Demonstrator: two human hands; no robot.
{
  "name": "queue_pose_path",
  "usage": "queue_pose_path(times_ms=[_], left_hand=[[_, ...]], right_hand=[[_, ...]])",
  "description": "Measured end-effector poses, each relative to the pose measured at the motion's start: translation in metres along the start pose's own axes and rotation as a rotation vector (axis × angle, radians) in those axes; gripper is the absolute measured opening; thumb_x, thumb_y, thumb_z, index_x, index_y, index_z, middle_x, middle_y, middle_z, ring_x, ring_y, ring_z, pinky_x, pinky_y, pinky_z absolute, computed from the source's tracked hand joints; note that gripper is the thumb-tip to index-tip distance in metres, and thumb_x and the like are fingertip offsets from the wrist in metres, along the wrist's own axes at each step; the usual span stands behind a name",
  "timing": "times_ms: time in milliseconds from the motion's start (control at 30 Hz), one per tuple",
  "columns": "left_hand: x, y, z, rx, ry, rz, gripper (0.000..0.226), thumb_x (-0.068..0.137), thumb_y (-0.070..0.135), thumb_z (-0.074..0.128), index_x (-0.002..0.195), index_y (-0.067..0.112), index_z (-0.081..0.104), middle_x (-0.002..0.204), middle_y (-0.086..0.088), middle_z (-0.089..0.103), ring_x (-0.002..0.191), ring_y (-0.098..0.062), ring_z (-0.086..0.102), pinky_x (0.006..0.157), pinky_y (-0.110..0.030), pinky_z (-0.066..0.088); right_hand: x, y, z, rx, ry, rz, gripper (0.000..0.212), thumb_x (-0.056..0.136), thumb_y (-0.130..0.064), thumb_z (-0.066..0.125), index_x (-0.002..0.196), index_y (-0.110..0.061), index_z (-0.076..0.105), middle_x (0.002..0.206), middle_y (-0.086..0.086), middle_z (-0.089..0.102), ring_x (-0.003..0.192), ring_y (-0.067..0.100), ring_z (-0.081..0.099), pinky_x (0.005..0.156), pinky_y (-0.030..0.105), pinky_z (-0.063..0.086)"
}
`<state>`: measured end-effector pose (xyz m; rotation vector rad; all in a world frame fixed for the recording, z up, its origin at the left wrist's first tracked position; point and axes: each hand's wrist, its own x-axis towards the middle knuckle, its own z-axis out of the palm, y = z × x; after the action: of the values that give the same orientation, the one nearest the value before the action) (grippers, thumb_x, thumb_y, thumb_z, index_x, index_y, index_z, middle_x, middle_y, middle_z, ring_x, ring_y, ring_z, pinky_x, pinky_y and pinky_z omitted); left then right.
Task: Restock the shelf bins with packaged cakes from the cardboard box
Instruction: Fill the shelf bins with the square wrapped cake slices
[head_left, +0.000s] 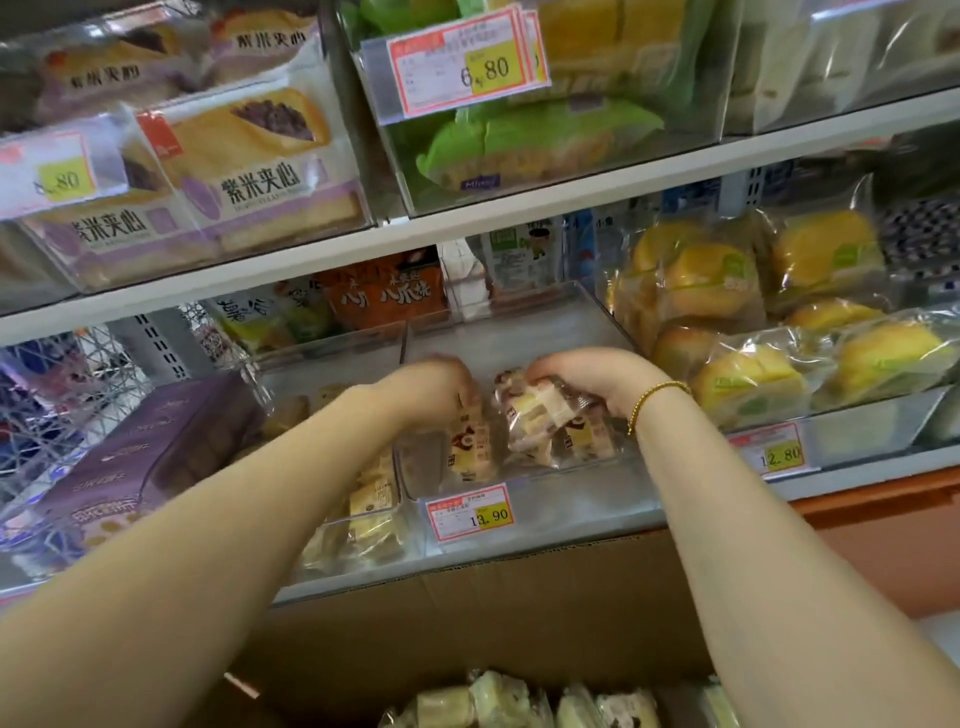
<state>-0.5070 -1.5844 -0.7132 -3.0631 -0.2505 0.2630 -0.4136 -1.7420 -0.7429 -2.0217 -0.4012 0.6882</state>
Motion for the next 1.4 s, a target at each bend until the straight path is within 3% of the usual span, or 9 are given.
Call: queue_pose_path(times_ms=[133, 267, 700, 767, 833, 933, 1033, 1200, 1400], left_hand=[[0.02, 0.014, 0.03, 0.272, -0.22, 0.021, 0.05, 0.078, 0.03, 0.077, 0.122, 0.013, 0.061, 0.118, -0.006, 0.064, 0.104, -0.024, 0.059, 0.085, -0.032, 0.048], [0.031, 0.016, 0.035, 0.227, -0.256, 0.005, 0.067, 0.076, 0.031, 0.078, 0.135, 0.016, 0.05, 0.128, -0.004, 0.058, 0.115, -0.026, 0.054, 0.096, -0.034, 0.046], [0.061, -0.013, 0.028, 0.153, -0.153, 0.014, 0.054, 0.065, 0.043, 0.083, 0.109, 0.021, 0.06, 0.107, 0.001, 0.062, 0.093, -0.019, 0.054, 0.085, -0.03, 0.048], [0.063, -0.015, 0.027, 0.154, -0.16, 0.017, 0.054, 0.065, 0.041, 0.084, 0.11, 0.019, 0.063, 0.108, 0.001, 0.064, 0.094, -0.018, 0.055, 0.087, -0.03, 0.048], [0.063, -0.013, 0.029, 0.159, -0.177, 0.023, 0.048, 0.07, 0.037, 0.082, 0.11, 0.016, 0.065, 0.106, 0.0, 0.066, 0.094, -0.018, 0.058, 0.086, -0.03, 0.05], [0.063, -0.012, 0.033, 0.152, -0.22, -0.004, 0.032, 0.076, 0.03, 0.079, 0.099, 0.011, 0.067, 0.081, 0.001, 0.067, 0.07, -0.011, 0.062, 0.069, -0.022, 0.051], [0.066, -0.012, 0.036, 0.096, -0.243, -0.041, 0.031, 0.077, 0.023, 0.079, 0.1, 0.007, 0.066, 0.079, -0.002, 0.071, 0.061, -0.007, 0.065, 0.066, -0.023, 0.057], [0.064, -0.006, 0.035, 0.068, -0.249, -0.06, 0.025, 0.076, 0.017, 0.08, 0.09, 0.007, 0.062, 0.072, -0.002, 0.067, 0.061, -0.009, 0.065, 0.064, -0.023, 0.056], [0.063, -0.002, 0.042, 0.053, -0.226, -0.09, 0.037, 0.076, 0.018, 0.08, 0.107, 0.004, 0.065, 0.097, -0.007, 0.071, 0.085, -0.019, 0.069, 0.079, -0.029, 0.056]], right_hand=[[0.001, 0.014, 0.005, -0.083, -0.244, 0.095, 0.032, 0.095, -0.031, 0.053, 0.066, -0.017, 0.053, 0.045, -0.004, 0.046, 0.033, 0.006, 0.031, 0.033, 0.013, 0.019], [0.008, 0.023, 0.003, -0.067, -0.311, 0.108, 0.033, 0.095, -0.032, 0.054, 0.066, -0.016, 0.054, 0.048, -0.005, 0.045, 0.033, 0.004, 0.03, 0.033, 0.014, 0.016], [0.021, 0.02, 0.027, -0.118, -0.392, 0.153, 0.036, 0.094, -0.041, 0.056, 0.07, -0.014, 0.054, 0.049, -0.005, 0.046, 0.032, 0.003, 0.032, 0.031, 0.013, 0.024], [0.019, 0.017, 0.034, -0.157, -0.4, 0.16, 0.031, 0.092, -0.044, 0.057, 0.082, -0.014, 0.056, 0.064, -0.002, 0.054, 0.041, 0.006, 0.045, 0.038, 0.014, 0.034], [0.016, 0.012, 0.043, -0.259, -0.436, 0.142, 0.037, 0.092, -0.046, 0.057, 0.107, -0.013, 0.058, 0.098, 0.006, 0.063, 0.075, 0.014, 0.058, 0.065, 0.021, 0.047], [0.01, 0.005, 0.052, -0.405, -0.445, 0.112, 0.072, 0.093, -0.046, 0.054, 0.146, -0.003, 0.032, 0.151, 0.014, 0.036, 0.137, 0.031, 0.036, 0.11, 0.04, 0.031], [0.001, -0.005, 0.053, -0.571, -0.452, 0.071, 0.078, 0.092, -0.052, 0.051, 0.147, -0.001, 0.029, 0.153, 0.016, 0.032, 0.14, 0.033, 0.03, 0.111, 0.04, 0.029], [0.002, -0.008, 0.063, -0.749, -0.429, 0.034, 0.047, 0.1, -0.028, 0.048, 0.138, -0.001, 0.046, 0.145, 0.013, 0.045, 0.131, 0.027, 0.043, 0.098, 0.03, 0.038], [0.013, -0.003, 0.074, -0.742, -0.305, 0.0, 0.042, 0.103, -0.017, 0.041, 0.138, 0.005, 0.042, 0.146, 0.017, 0.042, 0.131, 0.029, 0.044, 0.101, 0.032, 0.038]])
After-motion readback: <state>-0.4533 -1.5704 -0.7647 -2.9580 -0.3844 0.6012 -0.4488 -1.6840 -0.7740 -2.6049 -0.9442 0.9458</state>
